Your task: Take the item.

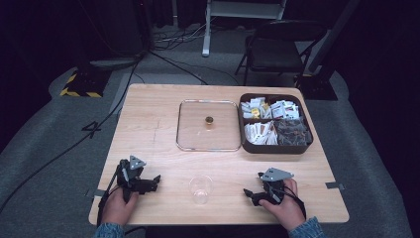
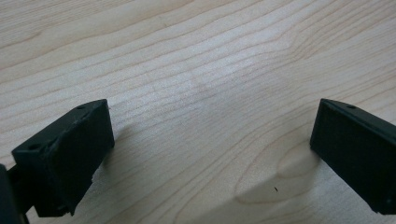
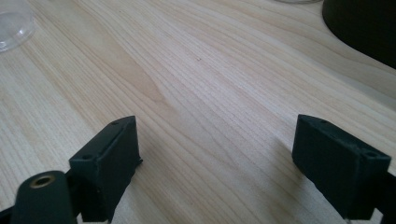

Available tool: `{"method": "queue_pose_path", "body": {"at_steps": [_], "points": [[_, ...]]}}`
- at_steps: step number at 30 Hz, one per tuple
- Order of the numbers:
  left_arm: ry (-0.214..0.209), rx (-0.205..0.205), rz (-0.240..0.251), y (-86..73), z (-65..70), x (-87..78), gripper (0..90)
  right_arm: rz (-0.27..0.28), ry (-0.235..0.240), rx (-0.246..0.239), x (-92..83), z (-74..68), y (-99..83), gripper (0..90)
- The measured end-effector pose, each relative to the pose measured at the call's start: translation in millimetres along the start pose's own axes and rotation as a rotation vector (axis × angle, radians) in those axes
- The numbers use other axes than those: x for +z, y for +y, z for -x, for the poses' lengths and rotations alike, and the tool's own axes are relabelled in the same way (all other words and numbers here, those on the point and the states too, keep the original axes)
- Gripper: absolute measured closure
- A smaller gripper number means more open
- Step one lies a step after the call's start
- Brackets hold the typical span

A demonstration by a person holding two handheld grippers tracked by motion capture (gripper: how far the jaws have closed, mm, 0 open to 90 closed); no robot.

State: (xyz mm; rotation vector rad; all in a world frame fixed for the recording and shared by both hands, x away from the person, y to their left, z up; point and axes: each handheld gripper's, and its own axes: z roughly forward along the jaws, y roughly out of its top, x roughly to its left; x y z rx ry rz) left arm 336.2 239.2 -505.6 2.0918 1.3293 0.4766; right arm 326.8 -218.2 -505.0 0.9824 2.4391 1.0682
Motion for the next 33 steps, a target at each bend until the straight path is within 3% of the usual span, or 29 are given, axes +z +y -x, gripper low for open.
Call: {"method": "queue_pose_path", "body": {"at_steps": [21, 24, 27, 33], "points": [[0.0, 0.0, 0.0, 0.0, 0.0, 0.0, 0.0, -0.001, 0.018, -0.019, 0.9, 1.6, 1.0, 15.3], [0.0, 0.0, 0.0, 0.0, 0.0, 0.0, 0.0, 0.012, 0.036, -0.026, 0.4, 3.6, 1.2, 22.7], [0.0, 0.0, 0.0, 0.0, 0.0, 0.0, 0.0, 0.041, 0.07, 0.019, -3.4, 10.3, 4.0, 24.7], [0.0, 0.0, 0.0, 0.0, 0.0, 0.0, 0.0, 0.129, 0.033, 0.088, -22.6, 25.3, 12.6, 25.9]]}}
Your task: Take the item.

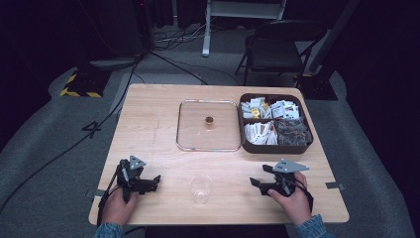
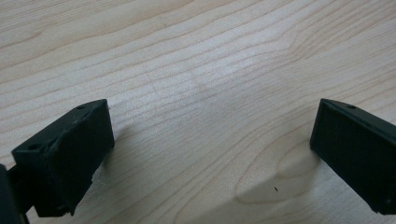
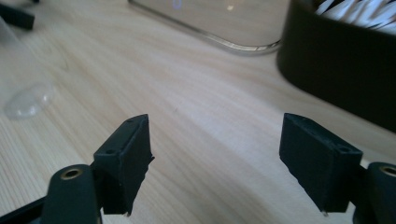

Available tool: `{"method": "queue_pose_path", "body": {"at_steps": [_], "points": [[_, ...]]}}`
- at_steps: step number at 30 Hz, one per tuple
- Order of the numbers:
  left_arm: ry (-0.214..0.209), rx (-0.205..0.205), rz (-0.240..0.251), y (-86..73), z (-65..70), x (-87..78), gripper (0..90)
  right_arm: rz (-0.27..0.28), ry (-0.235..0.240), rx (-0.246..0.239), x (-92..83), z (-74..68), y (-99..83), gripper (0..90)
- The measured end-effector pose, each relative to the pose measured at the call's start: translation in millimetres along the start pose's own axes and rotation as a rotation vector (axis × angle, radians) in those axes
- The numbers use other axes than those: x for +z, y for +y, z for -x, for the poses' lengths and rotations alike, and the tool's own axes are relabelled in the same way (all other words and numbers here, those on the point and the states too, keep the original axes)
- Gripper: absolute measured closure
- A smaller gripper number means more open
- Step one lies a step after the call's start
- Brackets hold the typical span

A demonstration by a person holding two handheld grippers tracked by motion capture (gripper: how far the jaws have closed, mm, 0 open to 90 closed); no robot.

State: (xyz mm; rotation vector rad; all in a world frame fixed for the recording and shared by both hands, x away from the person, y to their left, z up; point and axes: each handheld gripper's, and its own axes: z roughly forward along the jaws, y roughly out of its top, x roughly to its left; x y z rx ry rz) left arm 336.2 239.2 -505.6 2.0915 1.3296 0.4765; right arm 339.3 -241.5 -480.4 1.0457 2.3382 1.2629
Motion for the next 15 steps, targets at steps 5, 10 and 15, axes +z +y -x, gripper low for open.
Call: {"method": "queue_pose_path", "body": {"at_steps": [5, 10, 15], "points": [[0.0, 0.0, 0.0, 0.0, 0.0, 0.0, 0.0, 0.039, -0.05, 0.041, -22.1, 15.5, 17.0, 29.8], [0.0, 0.0, 0.0, 0.0, -0.1, 0.0, 0.0, 0.075, -0.093, 0.092, -39.0, 29.3, 28.1, 29.0], [0.0, 0.0, 0.0, 0.0, 0.0, 0.0, 0.0, 0.104, -0.136, 0.124, -55.1, 42.1, 34.4, 26.5]]}}
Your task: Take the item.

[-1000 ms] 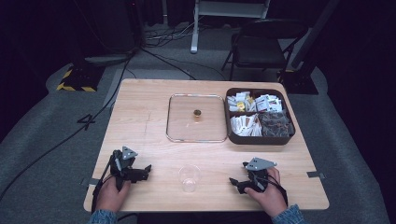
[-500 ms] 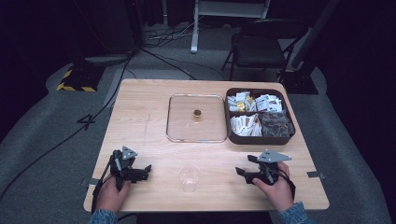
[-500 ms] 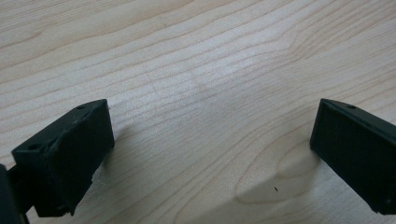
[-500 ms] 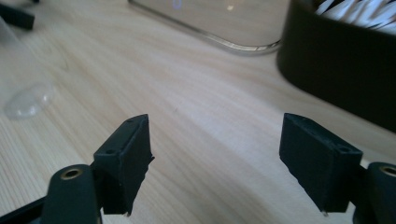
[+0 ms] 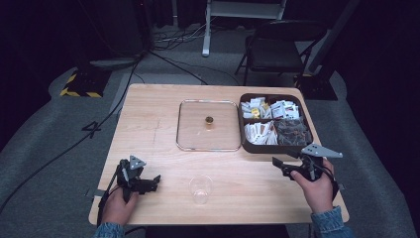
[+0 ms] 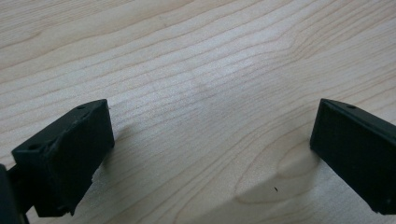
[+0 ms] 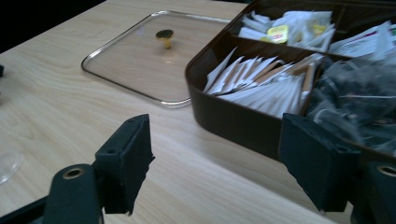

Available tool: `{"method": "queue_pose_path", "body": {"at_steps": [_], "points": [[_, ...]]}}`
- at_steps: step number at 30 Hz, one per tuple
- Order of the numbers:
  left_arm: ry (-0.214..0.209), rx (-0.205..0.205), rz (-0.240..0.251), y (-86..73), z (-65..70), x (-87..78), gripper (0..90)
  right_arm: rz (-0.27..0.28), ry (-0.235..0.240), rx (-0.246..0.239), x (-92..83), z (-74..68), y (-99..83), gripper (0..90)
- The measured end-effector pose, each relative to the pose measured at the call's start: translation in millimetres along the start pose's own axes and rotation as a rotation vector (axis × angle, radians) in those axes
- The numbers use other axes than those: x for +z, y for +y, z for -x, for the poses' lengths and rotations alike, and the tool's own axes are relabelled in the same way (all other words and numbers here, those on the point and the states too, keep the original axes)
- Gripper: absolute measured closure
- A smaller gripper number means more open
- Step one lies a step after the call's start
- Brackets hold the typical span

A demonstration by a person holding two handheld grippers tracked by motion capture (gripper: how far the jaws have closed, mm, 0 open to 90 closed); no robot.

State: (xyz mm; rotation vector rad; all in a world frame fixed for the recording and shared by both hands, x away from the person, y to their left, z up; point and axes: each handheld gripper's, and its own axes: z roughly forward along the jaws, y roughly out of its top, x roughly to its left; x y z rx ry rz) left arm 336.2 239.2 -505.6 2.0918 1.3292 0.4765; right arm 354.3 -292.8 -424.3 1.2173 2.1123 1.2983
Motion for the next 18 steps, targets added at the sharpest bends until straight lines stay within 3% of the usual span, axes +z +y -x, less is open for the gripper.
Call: {"method": "queue_pose_path", "body": {"at_steps": [11, 18], "points": [[0.0, 0.0, 0.0, 0.0, 0.0, 0.0, 0.0, -0.007, -0.106, -0.019, -5.5, 28.1, 25.2, 25.6], [0.0, 0.0, 0.0, 0.0, 0.0, 0.0, 0.0, -0.007, -0.16, 0.016, -2.3, 54.4, 44.0, 25.9]]}}
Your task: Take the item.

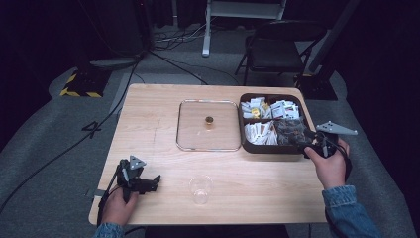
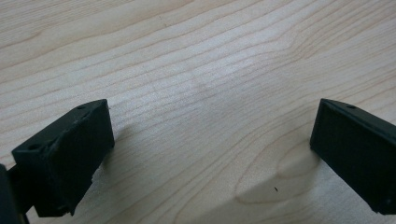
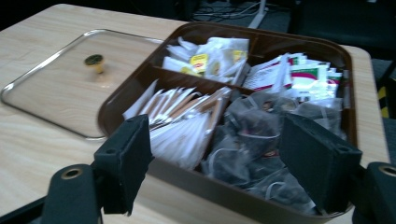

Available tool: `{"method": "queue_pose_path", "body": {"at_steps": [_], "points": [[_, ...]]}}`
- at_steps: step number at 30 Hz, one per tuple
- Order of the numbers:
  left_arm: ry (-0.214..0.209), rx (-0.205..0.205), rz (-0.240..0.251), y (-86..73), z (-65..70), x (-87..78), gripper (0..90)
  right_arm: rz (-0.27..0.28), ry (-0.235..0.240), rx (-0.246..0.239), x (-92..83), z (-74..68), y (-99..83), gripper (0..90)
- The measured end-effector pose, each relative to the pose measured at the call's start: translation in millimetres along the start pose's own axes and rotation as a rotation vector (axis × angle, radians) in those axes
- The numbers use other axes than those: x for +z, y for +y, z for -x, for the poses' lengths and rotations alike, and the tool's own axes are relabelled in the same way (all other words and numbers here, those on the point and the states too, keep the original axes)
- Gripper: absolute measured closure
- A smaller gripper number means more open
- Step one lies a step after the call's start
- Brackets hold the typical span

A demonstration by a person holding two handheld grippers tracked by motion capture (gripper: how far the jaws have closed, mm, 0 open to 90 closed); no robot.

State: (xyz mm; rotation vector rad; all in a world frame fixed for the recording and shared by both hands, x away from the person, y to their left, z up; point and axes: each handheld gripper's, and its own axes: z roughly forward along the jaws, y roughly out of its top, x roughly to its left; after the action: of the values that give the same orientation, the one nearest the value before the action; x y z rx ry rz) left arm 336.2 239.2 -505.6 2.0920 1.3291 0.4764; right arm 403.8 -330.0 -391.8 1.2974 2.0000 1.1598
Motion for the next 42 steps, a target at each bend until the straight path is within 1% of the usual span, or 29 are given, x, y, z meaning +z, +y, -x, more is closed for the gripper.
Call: {"method": "queue_pose_path", "body": {"at_steps": [2, 3, 5, 6, 7, 9, 12, 13, 15, 19, 25, 27, 30, 31, 32, 35, 37, 38, 39, 40, 42], "points": [[0.0, 0.0, 0.0, 0.0, 0.0, 0.0, 0.0, -0.01, -0.013, 0.01, 3.9, 7.4, 3.9, 26.0], [0.0, 0.0, 0.0, 0.0, 0.0, 0.0, 0.0, -0.023, -0.022, 0.017, 8.3, 13.0, 6.2, 26.3], [0.0, 0.0, 0.0, 0.0, 0.0, 0.0, 0.0, -0.028, -0.024, 0.02, 10.1, 14.9, 6.9, 26.6], [0.0, 0.0, 0.0, 0.0, 0.0, 0.0, 0.0, -0.035, -0.026, 0.021, 12.7, 17.4, 7.6, 26.8], [0.0, 0.0, 0.0, 0.0, 0.0, 0.0, 0.0, -0.048, -0.027, 0.031, 18.9, 22.6, 8.9, 27.4], [0.0, 0.0, 0.0, 0.0, 0.0, 0.0, 0.0, -0.056, -0.03, 0.036, 20.8, 24.0, 9.3, 27.7], [0.0, 0.0, 0.0, 0.0, 0.0, 0.0, 0.0, -0.072, -0.044, 0.034, 28.6, 29.9, 10.6, 28.3], [0.0, 0.0, 0.0, 0.0, 0.0, 0.0, 0.0, -0.086, -0.051, 0.041, 33.4, 33.0, 10.9, 28.5], [0.0, 0.0, 0.0, 0.0, 0.0, 0.0, 0.0, -0.089, -0.051, 0.039, 36.1, 34.3, 11.1, 28.7], [0.0, 0.0, -0.001, 0.0, 0.0, 0.0, 0.0, -0.113, -0.052, 0.029, 50.0, 37.1, 11.1, 33.2], [0.0, 0.0, 0.0, 0.0, 0.0, 0.0, 0.0, -0.169, -0.049, 0.013, 69.4, 37.1, 5.3, 36.6], [0.0, 0.0, 0.0, 0.0, 0.0, 0.0, 0.0, -0.179, -0.05, 0.011, 74.3, 36.8, 4.0, 39.1], [0.0, 0.0, 0.0, 0.0, 0.0, 0.0, 0.0, -0.201, -0.045, 0.014, 80.8, 38.0, 1.5, 43.3], [0.0, 0.0, 0.0, 0.0, 0.0, 0.0, 0.0, -0.201, -0.045, 0.014, 80.8, 38.0, 1.5, 43.3], [0.0, 0.0, 0.0, 0.0, 0.0, 0.0, 0.0, -0.214, -0.041, 0.027, 84.7, 39.7, -0.8, 44.5], [0.0, 0.0, 0.0, 0.0, 0.0, 0.0, 0.0, -0.232, -0.036, 0.038, 90.1, 41.7, -4.2, 46.8], [0.0, 0.0, 0.0, 0.0, 0.0, 0.0, 0.0, -0.243, -0.039, 0.035, 93.3, 42.6, -6.0, 50.1], [0.0, 0.0, 0.0, 0.0, 0.0, 0.0, 0.0, -0.243, -0.039, 0.035, 93.3, 42.6, -6.0, 50.1], [0.0, 0.0, 0.0, 0.0, 0.0, 0.0, 0.0, -0.245, -0.029, 0.052, 95.6, 43.1, -8.2, 55.7], [0.0, 0.0, 0.0, 0.0, 0.0, 0.0, 0.0, -0.245, -0.029, 0.052, 95.6, 43.1, -8.2, 55.7], [0.0, 0.0, 0.0, 0.0, 0.0, 0.0, 0.0, -0.245, -0.026, 0.059, 97.6, 45.3, -11.5, 62.4]]}}
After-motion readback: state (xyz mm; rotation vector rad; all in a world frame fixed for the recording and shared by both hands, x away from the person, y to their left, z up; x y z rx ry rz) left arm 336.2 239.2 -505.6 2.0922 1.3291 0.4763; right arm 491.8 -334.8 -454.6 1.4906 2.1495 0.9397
